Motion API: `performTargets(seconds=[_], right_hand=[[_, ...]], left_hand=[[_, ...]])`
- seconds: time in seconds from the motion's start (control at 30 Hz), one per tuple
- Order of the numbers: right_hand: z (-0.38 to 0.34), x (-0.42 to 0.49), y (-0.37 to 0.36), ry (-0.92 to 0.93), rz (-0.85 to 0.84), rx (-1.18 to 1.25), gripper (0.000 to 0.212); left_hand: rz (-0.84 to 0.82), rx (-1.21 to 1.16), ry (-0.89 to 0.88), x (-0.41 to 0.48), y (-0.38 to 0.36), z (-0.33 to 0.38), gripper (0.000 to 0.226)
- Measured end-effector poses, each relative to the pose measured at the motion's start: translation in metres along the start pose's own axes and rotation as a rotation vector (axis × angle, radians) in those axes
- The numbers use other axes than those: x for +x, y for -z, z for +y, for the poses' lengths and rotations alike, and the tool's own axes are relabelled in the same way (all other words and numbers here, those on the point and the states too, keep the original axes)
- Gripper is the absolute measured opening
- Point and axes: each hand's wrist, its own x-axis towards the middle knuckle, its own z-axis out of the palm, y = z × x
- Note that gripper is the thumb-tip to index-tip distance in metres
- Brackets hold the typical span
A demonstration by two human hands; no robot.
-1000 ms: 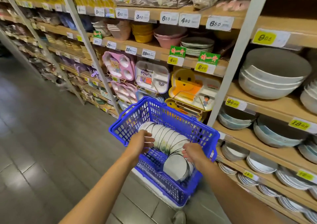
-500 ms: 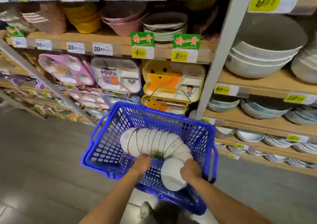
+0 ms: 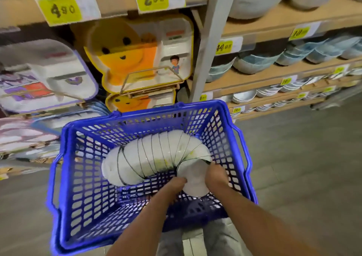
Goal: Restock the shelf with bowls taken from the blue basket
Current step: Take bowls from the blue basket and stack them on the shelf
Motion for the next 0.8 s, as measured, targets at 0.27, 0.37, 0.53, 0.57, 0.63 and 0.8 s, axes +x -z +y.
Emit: performTargets(seconds=[0.27, 0.37, 0.53, 0.57, 0.63, 0.8], right_hand=[[-0.005, -0.001, 0.014, 0.042, -0.028, -0.061, 0.037], [-0.003, -0.014, 0.026, 0.046, -0.074, -0.04, 0.034], [0.003, -0.039, 0.06, 0.079, -0.161, 0.12, 0.035], [0.005, -0.041, 0.067, 0.087, -0.207, 0.166, 0.032], [0.007, -0.05, 0.084, 0.101, -0.308, 0.27, 0.01], [0.006, -0.069, 0.131, 0.148, -0.428, 0.49, 0.016]], left_hand=[[-0.045, -0.15, 0.01, -0.011, 0.001, 0.003, 0.018], [0.033, -0.039, -0.033, -0.029, 0.008, 0.002, 0.032], [0.118, -0.043, -0.101, -0.07, 0.018, 0.002, 0.035], [0.123, -0.063, -0.114, -0.076, 0.021, 0.0, 0.035], [0.135, -0.112, -0.139, -0.095, 0.024, -0.002, 0.032], [0.186, -0.367, -0.333, -0.137, 0.033, 0.009, 0.012]])
